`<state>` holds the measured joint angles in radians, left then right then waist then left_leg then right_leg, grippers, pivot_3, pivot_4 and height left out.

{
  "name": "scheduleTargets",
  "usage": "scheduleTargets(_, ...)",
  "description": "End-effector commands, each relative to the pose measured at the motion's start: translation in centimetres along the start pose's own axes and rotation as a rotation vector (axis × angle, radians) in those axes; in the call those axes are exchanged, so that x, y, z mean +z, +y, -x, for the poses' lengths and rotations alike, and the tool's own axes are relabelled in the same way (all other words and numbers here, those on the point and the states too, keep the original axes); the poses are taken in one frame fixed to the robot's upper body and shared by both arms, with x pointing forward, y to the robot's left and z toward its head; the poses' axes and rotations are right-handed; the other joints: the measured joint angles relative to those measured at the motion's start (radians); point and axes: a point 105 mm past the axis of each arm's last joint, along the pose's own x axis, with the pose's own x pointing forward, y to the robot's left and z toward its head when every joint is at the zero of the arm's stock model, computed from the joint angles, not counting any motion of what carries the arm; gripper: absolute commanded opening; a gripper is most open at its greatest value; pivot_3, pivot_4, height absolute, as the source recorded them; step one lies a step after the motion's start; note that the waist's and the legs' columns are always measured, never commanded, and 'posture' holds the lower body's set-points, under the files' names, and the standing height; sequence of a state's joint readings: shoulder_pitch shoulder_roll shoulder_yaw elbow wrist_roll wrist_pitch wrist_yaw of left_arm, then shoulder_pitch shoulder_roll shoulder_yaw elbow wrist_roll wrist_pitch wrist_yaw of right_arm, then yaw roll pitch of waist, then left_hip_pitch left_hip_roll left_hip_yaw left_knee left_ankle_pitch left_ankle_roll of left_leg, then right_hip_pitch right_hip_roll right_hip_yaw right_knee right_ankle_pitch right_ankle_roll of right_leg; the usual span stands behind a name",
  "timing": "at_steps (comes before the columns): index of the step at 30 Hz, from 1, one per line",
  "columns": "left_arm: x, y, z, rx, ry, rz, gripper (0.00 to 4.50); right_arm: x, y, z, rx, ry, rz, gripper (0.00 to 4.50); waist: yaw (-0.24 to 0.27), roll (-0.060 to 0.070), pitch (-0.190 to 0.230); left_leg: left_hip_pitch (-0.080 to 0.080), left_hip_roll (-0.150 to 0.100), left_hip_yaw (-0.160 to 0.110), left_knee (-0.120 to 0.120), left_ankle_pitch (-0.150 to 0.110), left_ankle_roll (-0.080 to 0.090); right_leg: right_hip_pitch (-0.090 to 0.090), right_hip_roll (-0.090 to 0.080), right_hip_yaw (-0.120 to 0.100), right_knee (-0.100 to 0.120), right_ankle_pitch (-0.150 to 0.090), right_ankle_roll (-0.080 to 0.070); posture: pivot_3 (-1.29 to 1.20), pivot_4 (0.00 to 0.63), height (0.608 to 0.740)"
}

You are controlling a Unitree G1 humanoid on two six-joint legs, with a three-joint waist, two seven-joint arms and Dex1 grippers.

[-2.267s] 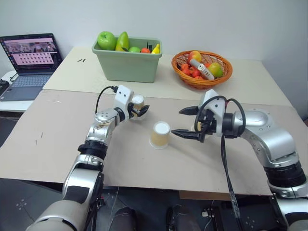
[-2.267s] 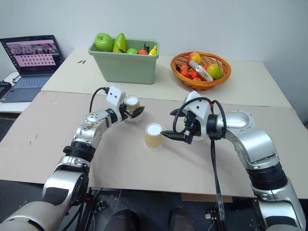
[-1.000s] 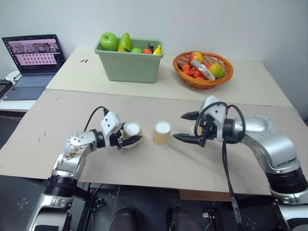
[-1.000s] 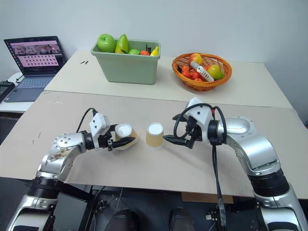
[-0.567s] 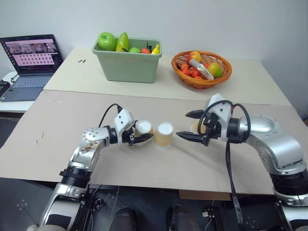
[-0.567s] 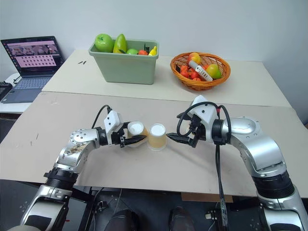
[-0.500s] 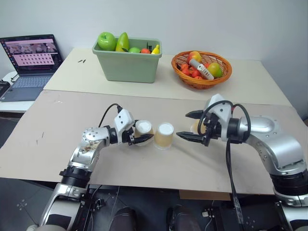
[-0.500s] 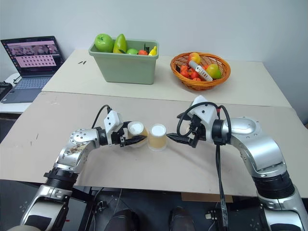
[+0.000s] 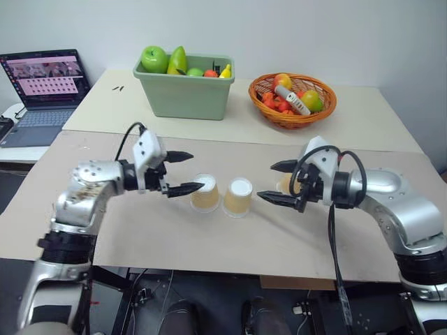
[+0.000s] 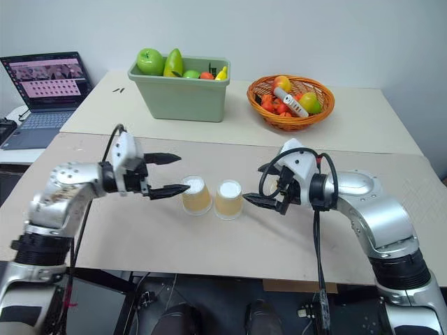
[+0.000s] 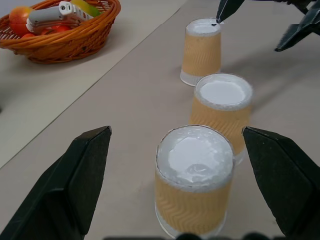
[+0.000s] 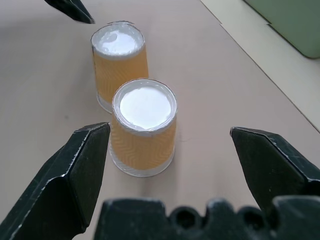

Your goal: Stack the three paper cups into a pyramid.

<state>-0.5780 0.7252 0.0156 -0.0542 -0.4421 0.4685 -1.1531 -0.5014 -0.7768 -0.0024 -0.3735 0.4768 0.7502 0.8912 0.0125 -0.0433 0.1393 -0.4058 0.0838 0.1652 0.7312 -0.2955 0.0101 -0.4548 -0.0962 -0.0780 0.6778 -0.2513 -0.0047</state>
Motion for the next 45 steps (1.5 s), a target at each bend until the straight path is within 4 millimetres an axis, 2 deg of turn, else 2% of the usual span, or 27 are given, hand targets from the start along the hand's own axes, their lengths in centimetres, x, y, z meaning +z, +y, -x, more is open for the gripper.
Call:
scheduleTargets(1, 2.8, -0.6, 1.0, -0.035, -0.041, -0.023, 4.47, 2.6, -1.7, 3.8, -0.075, -0.101, 0.007, 4.5, 0.003, 0.0, 0.0, 0.0, 0.0, 0.0, 0.0, 0.0, 0.0, 0.0, 0.0, 0.0, 0.0, 0.0, 0.0, 0.0, 0.15, 0.708)
scheduleTargets(2, 2.9, -0.7, 1.0, -0.034, -0.041, -0.023, 4.47, 2.8, -1.9, 4.6, -0.084, -0.112, 0.0, 4.5, 0.004, 0.0, 0.0, 0.0, 0.0, 0.0, 0.0, 0.0, 0.0, 0.0, 0.0, 0.0, 0.0, 0.0, 0.0, 0.0, 0.15, 0.708)
scheduleTargets(4, 2.9, -1.0, 1.0, -0.032, -0.036, -0.02, 4.47, 2.2, -3.3, 7.3, -0.145, -0.101, -0.035, 4.5, 0.007, 0.0, 0.0, 0.0, 0.0, 0.0, 0.0, 0.0, 0.0, 0.001, 0.0, 0.0, -0.001, 0.0, 0.0, 0.0, 0.15, 0.708)
scheduleTargets(6, 2.7, -1.2, 0.8, -0.029, -0.028, -0.018, 4.47, 0.5, -4.5, 8.9, -0.21, -0.029, -0.049, 4.5, 0.008, 0.0, 0.0, 0.0, 0.0, 0.0, 0.0, 0.0, 0.001, 0.002, 0.0, -0.001, -0.002, 0.0, 0.0, 0.0, 0.15, 0.708)
scheduleTargets(8, 2.5, -1.4, 0.7, -0.027, -0.024, -0.017, 4.47, -2.0, -5.2, 9.4, -0.249, 0.092, -0.052, 4.5, 0.005, 0.0, 0.0, 0.001, 0.0, 0.001, 0.0, 0.0, 0.001, 0.002, 0.0, 0.0, -0.002, 0.0, 0.0, 0.0, 0.15, 0.708)
scheduleTargets(10, 2.5, -1.4, 0.6, -0.026, -0.024, -0.019, 4.47, -4.7, -5.2, 9.0, -0.236, 0.205, -0.052, 4.5, -0.002, 0.0, 0.0, 0.002, 0.0, 0.001, 0.0, 0.0, 0.001, 0.002, 0.0, 0.0, -0.001, 0.0, 0.0, 0.0, 0.15, 0.708)
scheduleTargets(12, 2.7, -1.4, 0.5, -0.022, -0.027, -0.021, 4.47, -6.8, -4.7, 7.5, -0.189, 0.264, -0.051, 4.5, -0.011, 0.0, 0.0, 0.004, 0.0, 0.001, 0.0, 0.0, 0.0, 0.002, 0.001, 0.003, 0.0, 0.0, 0.0, 0.0, 0.15, 0.708)
scheduleTargets(15, 2.9, -1.3, 0.5, -0.019, -0.029, -0.024, 4.47, -7.9, -4.5, 5.5, -0.148, 0.277, -0.041, 4.5, -0.021, 0.002, 0.001, 0.006, 0.0, 0.0, -0.001, 0.0, 0.0, 0.002, 0.001, 0.006, 0.001, 0.0, 0.0, 0.0, 0.15, 0.708)
scheduleTargets(17, 3.0, -1.2, 0.4, -0.013, -0.03, -0.026, 4.47, -7.8, -4.5, 3.8, -0.124, 0.242, -0.046, 4.5, -0.024, 0.003, 0.002, 0.006, 0.0, 0.0, -0.001, 0.0, 0.0, 0.002, 0.002, 0.007, 0.001, 0.0, 0.0, 0.0, 0.15, 0.708)
scheduleTargets(21, 3.1, -1.2, 0.4, -0.008, -0.031, -0.029, 4.47, -6.7, -5.0, 2.2, -0.117, 0.186, -0.032, 4.5, -0.024, 0.005, 0.003, 0.006, 0.0, 0.0, -0.001, 0.0, 0.0, 0.001, 0.002, 0.008, 0.001, 0.0, 0.001, 0.0, 0.15, 0.708)
scheduleTargets(28, 3.2, -1.3, 0.3, 0.002, -0.037, -0.027, 4.47, -5.2, -6.3, 1.3, -0.145, 0.128, -0.019, 4.5, -0.012, 0.005, 0.003, 0.004, 0.0, 0.004, -0.001, 0.0, 0.0, 0.0, 0.002, 0.006, 0.0, 0.0, 0.001, 0.0, 0.15, 0.708)
scheduleTargets(33, 3.2, -1.3, 0.3, 0.015, -0.037, -0.03, 4.47, -5.6, -7.8, 0.9, -0.206, 0.129, -0.014, 4.5, -0.012, 0.005, 0.003, 0.004, 0.0, 0.004, -0.001, 0.0, 0.0, 0.0, 0.002, 0.006, 0.001, 0.0, 0.001, 0.0, 0.15, 0.708)
scheduleTargets(45, 3.1, -1.2, 0.4, 0.026, -0.032, -0.026, 4.47, -4.6, -10.0, -2.2, -0.261, 0.052, -0.03, 4.5, -0.022, 0.006, 0.004, 0.003, 0.0, 0.006, -0.001, 0.0, 0.0, -0.001, 0.002, 0.007, 0.001, 0.0, 0.001, 0.0, 0.15, 0.708)
